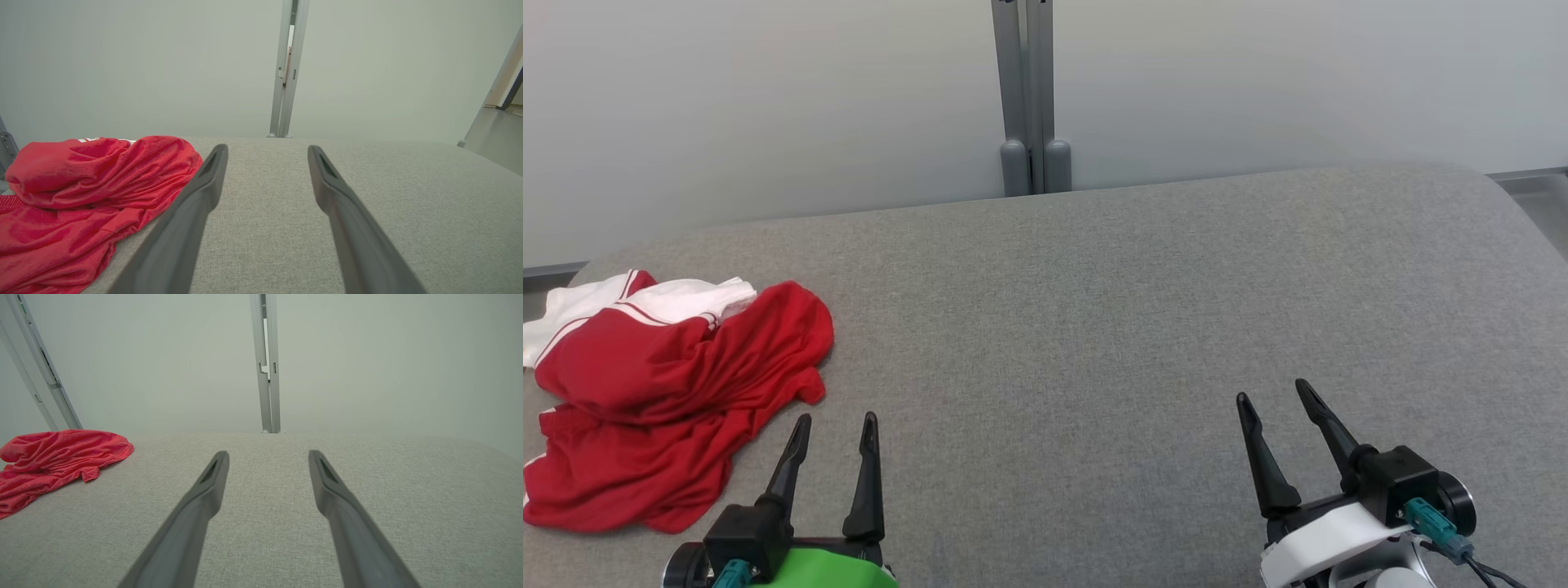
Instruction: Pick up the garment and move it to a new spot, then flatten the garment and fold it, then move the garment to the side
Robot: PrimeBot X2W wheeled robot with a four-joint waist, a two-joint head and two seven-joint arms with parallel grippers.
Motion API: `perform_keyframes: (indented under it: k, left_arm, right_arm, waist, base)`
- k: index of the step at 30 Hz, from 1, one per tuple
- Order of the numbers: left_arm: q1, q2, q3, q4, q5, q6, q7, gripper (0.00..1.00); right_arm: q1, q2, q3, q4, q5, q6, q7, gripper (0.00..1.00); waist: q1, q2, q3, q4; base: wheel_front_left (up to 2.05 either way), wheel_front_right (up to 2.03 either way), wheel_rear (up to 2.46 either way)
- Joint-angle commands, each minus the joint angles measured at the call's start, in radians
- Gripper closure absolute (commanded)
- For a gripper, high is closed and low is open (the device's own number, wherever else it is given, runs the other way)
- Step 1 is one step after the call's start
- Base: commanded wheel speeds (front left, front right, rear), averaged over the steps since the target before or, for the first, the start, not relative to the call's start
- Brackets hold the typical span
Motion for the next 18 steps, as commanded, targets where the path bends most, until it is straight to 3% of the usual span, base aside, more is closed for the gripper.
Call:
perform_keyframes:
  k: [1,18]
  left_arm:
    - [0.015,0.007,0.003,-0.001,-0.001,-0.005,-0.004,0.0]
    - [0.01,0.007,0.008,0.01,-0.006,-0.015,-0.004,0.0]
  right_arm:
    - [0.012,-0.001,-0.002,0.003,0.001,0.0,-0.004,0.0]
    - [0.014,0.001,-0.009,0.009,0.002,0.0,-0.004,0.0]
  waist:
    - [0.0,0.0,0.001,0.0]
    - [0.0,0.0,0.0,0.004]
  base:
    - [0.0,0.0,0.0]
    - [0.0,0.0,0.0]
